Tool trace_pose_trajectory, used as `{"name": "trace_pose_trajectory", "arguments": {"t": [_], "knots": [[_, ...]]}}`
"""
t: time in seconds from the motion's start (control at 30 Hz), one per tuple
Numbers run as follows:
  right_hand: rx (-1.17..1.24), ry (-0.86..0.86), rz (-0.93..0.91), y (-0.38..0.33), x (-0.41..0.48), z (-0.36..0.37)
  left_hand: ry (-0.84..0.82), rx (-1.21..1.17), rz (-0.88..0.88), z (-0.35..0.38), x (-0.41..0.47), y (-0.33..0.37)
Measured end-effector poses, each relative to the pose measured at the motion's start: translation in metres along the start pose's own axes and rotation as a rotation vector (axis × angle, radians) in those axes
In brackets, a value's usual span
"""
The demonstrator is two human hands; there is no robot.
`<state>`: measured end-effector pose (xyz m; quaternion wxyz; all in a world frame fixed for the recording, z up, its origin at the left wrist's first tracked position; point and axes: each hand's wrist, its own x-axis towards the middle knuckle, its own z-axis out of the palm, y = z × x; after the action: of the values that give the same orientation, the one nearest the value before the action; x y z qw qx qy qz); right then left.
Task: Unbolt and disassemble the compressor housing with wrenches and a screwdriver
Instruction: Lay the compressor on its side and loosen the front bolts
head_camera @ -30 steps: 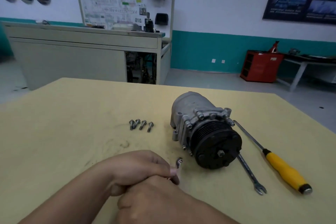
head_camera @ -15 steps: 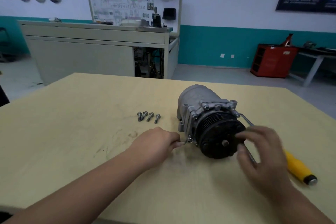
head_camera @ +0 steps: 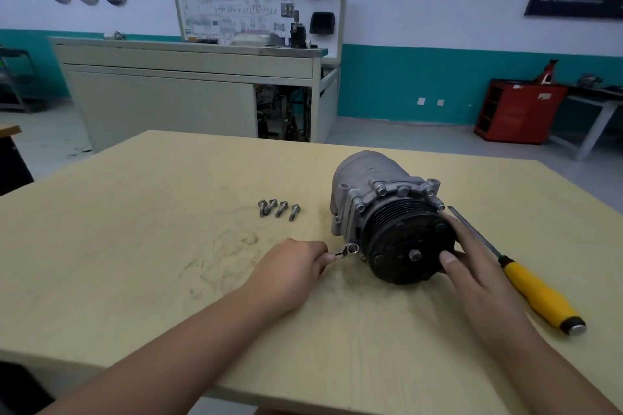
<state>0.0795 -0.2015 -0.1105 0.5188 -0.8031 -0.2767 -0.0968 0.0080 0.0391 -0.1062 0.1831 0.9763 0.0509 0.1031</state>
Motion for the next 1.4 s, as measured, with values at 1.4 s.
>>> {"name": "trace_pose_trajectory", "arguments": {"t": [1.4], "knots": [[-1.023,-0.121,-0.851,-0.057,0.091,-0.004,0.224,-0.312,0.047,-0.005,-0.002,-0.026]]}}
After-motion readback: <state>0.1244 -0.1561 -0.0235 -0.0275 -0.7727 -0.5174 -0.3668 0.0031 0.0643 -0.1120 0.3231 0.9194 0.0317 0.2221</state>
